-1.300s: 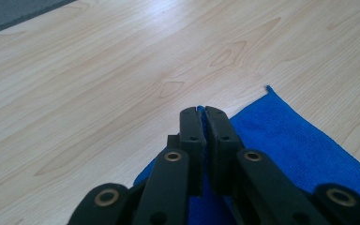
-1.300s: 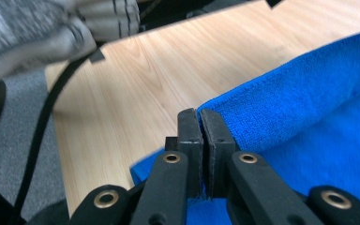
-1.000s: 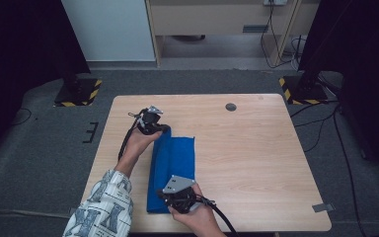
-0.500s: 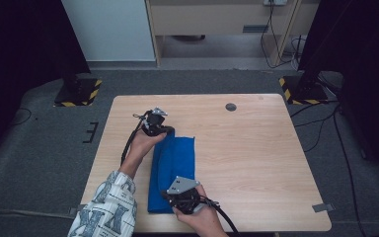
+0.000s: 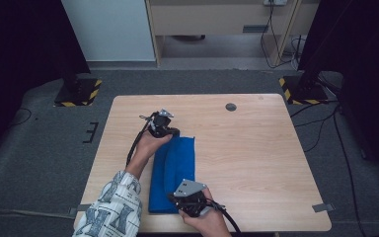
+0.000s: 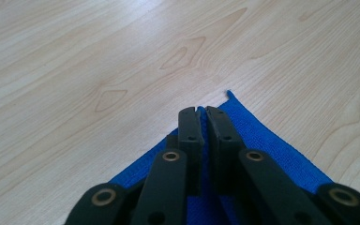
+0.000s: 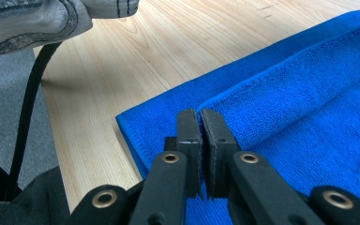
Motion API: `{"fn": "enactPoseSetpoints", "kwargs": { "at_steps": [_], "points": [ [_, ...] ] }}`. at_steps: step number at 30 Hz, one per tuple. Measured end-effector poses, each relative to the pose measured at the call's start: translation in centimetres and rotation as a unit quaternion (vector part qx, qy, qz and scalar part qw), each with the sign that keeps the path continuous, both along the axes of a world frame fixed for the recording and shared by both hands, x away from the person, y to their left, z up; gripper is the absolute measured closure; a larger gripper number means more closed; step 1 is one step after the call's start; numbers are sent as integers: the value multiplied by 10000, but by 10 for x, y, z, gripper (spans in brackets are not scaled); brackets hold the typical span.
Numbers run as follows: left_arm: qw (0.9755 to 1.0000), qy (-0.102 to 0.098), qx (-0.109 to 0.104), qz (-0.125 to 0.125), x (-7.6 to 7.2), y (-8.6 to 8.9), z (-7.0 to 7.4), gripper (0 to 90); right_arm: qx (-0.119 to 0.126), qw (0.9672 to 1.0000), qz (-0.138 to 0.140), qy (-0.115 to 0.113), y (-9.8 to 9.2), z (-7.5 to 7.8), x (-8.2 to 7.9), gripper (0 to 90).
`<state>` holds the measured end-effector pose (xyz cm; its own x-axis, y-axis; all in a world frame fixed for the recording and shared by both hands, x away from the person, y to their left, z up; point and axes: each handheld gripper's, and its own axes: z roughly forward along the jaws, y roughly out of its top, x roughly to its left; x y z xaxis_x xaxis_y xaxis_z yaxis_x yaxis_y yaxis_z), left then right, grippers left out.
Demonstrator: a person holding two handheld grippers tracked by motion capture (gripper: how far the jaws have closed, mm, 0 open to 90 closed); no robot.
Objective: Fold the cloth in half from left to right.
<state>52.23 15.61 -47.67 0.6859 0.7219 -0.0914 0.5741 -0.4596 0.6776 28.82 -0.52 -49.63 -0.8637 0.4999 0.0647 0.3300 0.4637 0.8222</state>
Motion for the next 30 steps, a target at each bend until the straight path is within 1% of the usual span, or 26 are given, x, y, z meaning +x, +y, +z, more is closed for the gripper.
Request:
{"fn": "enactPoseSetpoints", "kwargs": {
  "at_steps": [3, 7, 11, 14, 17, 19, 23, 30],
  "points": [
    [10000, 42, 40, -49, 0, -3, -2, 848, -5, 10000, -20, 13, -2, -1, 1, 865],
    [10000, 49, 30, -31, 1, -5, -5, 846, -35, 10000, -47, 35, -5, -3, 2, 865],
    [10000, 60, 7, 21, 2, -4, -6, 845, -59, 10000, -49, 46, -6, -3, 1, 861],
    [10000, 54, -59, 54, 2, -4, -6, 843, -74, 9999, -51, 68, -8, -4, 1, 860],
    [10000, 59, -57, 47, 2, -5, -5, 843, -93, 9999, -43, 75, -9, -4, 1, 863],
    [9999, 76, -99, 47, 2, -6, -5, 842, -108, 9999, -39, 89, -9, -5, 1, 863],
    [9999, 78, -72, -12, 1, -9, -5, 841, -96, 9999, -52, 76, -10, -4, 0, 863],
    [9999, 59, -107, -19, 0, -13, -4, 840, -40, 9999, -68, 79, -11, -2, -1, 864]
  ]
}}
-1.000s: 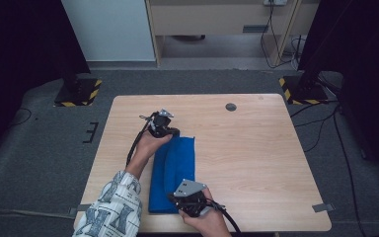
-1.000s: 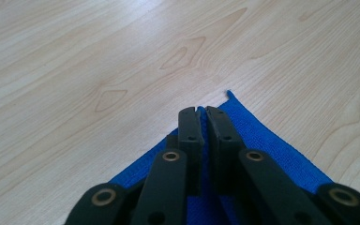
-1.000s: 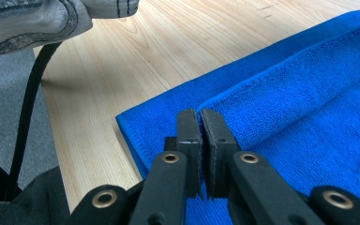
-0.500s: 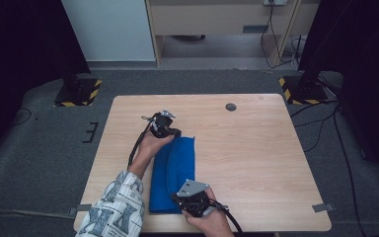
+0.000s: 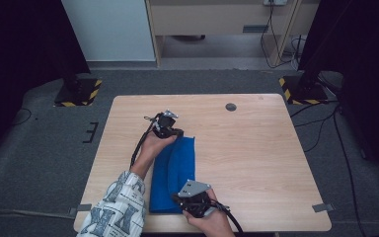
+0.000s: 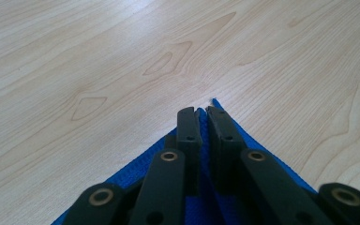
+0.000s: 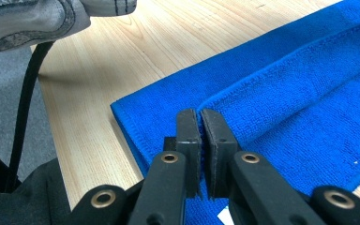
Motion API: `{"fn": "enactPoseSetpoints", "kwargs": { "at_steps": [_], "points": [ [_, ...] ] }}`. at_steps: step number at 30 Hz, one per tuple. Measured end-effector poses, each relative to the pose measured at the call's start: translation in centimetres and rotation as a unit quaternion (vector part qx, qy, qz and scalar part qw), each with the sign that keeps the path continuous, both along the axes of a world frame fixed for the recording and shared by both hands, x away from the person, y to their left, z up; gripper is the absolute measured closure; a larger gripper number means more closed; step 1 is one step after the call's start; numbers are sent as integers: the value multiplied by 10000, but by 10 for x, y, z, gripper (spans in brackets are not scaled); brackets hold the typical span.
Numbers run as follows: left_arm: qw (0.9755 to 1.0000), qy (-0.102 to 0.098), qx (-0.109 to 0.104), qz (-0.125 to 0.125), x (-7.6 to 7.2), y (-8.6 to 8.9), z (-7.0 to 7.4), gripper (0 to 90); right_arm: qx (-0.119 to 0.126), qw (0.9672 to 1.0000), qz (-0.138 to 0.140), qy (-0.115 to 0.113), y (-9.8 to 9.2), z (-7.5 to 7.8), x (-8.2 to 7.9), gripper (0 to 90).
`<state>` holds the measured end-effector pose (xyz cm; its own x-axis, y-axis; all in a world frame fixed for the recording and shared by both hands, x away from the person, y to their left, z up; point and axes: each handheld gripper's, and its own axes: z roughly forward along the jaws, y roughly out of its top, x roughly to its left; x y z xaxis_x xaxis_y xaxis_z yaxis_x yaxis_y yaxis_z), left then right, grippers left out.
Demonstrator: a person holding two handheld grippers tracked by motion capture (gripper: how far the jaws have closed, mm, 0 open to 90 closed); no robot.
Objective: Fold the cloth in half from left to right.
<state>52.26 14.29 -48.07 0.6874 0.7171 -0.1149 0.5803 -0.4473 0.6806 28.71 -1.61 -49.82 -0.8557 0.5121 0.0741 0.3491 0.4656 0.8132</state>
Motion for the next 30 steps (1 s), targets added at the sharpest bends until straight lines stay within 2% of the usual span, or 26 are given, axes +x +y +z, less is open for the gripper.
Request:
{"fn": "enactPoseSetpoints", "kwargs": {
  "at_steps": [4, 7, 16, 22, 25, 30],
  "points": [
    [9999, 64, 82, -44, 0, -4, -5, 833, -56, 10000, 25, 29, -1, -2, 0, 859],
    [10000, 62, 19, -63, 1, -5, -6, 825, -88, 9999, -1, 79, -3, -6, 1, 847],
    [9998, 57, -156, -75, 0, -8, -7, 762, -141, 9996, -127, 214, -6, -9, 3, 714],
    [9999, 66, -70, -69, 0, -12, -10, 762, -173, 9993, -214, 265, -10, -10, 3, 655],
    [9999, 84, 80, -94, 0, -13, -12, 777, -196, 9991, -231, 297, -12, -11, 4, 688],
    [9999, 60, 12, -108, -1, -15, -10, 842, -205, 9991, -199, 307, -13, -10, 5, 836]
  ]
}}
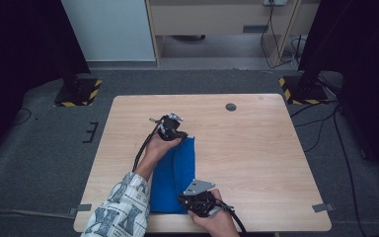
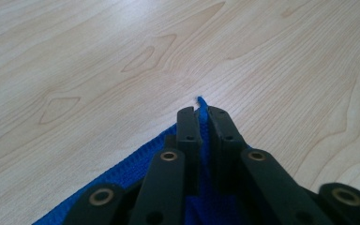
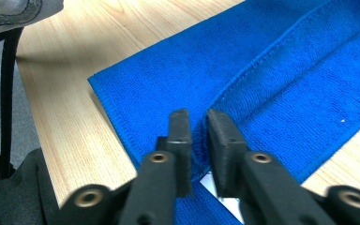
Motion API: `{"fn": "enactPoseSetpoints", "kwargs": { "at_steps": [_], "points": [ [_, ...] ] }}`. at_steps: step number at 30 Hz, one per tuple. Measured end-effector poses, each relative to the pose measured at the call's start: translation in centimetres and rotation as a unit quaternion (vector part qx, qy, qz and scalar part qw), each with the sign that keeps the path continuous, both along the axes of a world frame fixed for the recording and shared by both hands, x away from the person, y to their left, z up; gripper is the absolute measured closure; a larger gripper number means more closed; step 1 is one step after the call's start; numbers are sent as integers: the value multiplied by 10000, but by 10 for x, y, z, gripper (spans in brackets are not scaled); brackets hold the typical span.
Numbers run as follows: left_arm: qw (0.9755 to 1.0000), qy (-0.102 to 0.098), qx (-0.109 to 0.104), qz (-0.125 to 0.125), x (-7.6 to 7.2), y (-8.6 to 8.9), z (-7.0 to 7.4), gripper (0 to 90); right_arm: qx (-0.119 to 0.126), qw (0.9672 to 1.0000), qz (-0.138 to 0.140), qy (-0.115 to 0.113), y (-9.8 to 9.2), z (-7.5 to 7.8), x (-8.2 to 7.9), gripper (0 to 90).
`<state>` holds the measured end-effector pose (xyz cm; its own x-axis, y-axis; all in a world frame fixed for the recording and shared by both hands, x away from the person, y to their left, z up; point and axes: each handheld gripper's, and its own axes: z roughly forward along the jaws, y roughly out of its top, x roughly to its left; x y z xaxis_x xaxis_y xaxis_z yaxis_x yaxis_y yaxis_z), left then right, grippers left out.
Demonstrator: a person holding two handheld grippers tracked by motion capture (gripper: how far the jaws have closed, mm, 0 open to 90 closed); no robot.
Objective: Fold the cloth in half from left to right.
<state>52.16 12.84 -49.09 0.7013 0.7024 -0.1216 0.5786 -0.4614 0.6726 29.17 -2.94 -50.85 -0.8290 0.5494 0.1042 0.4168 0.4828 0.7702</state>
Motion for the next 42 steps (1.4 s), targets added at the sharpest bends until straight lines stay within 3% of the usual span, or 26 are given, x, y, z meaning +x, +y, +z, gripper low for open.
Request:
{"fn": "enactPoseSetpoints", "kwargs": {
  "at_steps": [7, 12, 16, 19, 23, 32, 37, 40, 42],
  "points": [
    [10000, 5, -51, -12, -2, -3, 4, 847, 22, 10000, 7, -26, -2, 3, -1, 859],
    [10000, 62, 9, 60, 0, -6, 1, 841, -8, 10000, 48, 19, -3, 2, -2, 859],
    [9998, 140, -79, 88, 1, -7, -2, 823, -12, 10000, 59, 32, -3, 2, -2, 860],
    [9998, 70, -137, 147, 1, -7, -3, 764, -42, 9999, 42, 104, -5, 2, -1, 794],
    [9988, -35, -431, 249, -1, -4, -1, 697, -32, 9999, -77, 137, -11, 1, 1, 690],
    [9988, -48, -461, 171, -4, -2, 1, 692, -37, 9995, -161, 272, -16, 1, 3, 610],
    [9984, -181, -514, 116, -9, -1, 7, 678, -21, 9994, -218, 250, -20, 4, 3, 581],
    [9989, -308, -355, -19, -15, 0, 12, 594, 11, 9995, -246, 211, -24, 8, 5, 552],
    [9984, -412, -390, -51, -19, 2, 16, 572, 12, 9995, -282, 152, -25, 10, 8, 517]
  ]
}}
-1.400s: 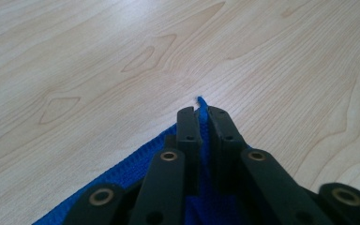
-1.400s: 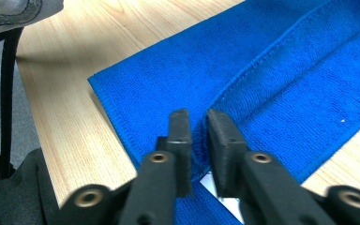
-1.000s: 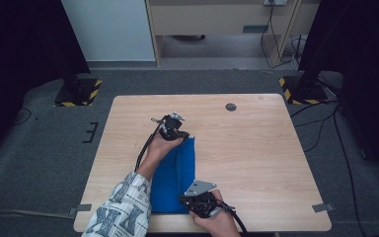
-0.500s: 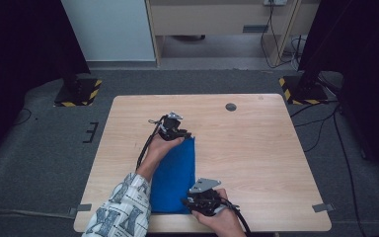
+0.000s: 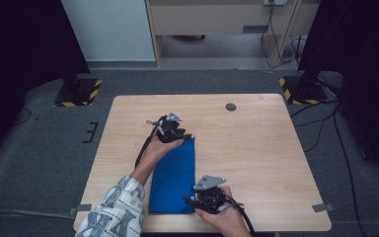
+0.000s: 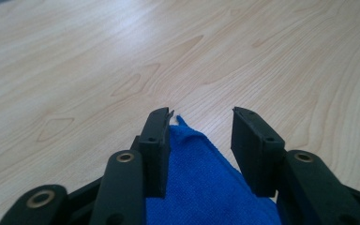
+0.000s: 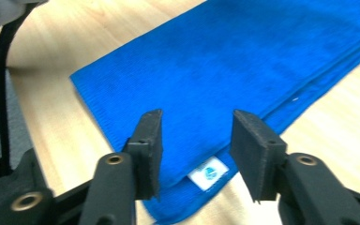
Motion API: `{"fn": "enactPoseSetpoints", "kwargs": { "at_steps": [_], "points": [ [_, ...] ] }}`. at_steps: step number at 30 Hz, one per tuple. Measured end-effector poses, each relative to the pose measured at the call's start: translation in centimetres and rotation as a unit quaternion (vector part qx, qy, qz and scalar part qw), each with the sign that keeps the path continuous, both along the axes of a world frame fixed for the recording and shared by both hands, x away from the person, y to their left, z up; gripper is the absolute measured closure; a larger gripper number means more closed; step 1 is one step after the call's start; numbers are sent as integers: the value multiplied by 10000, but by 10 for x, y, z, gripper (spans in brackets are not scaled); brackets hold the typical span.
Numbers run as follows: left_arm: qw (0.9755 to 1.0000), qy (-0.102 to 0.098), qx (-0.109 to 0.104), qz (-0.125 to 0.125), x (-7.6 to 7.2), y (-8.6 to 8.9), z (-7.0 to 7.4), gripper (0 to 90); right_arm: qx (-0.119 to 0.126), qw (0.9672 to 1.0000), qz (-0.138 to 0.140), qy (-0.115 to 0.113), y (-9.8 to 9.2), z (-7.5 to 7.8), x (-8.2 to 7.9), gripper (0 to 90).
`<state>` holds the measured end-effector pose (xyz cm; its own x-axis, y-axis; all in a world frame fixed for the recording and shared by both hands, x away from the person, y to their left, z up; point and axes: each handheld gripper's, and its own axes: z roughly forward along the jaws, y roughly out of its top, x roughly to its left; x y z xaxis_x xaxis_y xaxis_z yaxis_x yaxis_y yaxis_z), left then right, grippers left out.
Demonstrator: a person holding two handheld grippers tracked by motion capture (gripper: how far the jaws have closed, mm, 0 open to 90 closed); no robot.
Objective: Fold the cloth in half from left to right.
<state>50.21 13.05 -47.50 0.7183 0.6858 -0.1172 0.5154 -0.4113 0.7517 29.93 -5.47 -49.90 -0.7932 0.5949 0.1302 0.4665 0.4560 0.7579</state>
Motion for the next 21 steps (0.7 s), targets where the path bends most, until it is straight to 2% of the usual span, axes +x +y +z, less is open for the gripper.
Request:
{"fn": "enactPoseSetpoints", "kwargs": {
  "at_steps": [7, 11, 17, 21],
  "points": [
    [9998, -122, 10, 124, -5, 16, 12, 402, -117, 9992, -222, -314, -3, 6, 16, 398],
    [9997, -195, -42, 128, -8, 27, 16, 314, -87, 9986, -299, -419, -4, 12, 29, 327],
    [9994, -308, -39, 157, -11, 42, 17, 216, -66, 9981, -438, -432, -5, 19, 54, 230],
    [9996, -248, -46, 147, -10, 51, 16, 158, -83, 9978, -505, -430, -4, 20, 69, 191]
  ]
}}
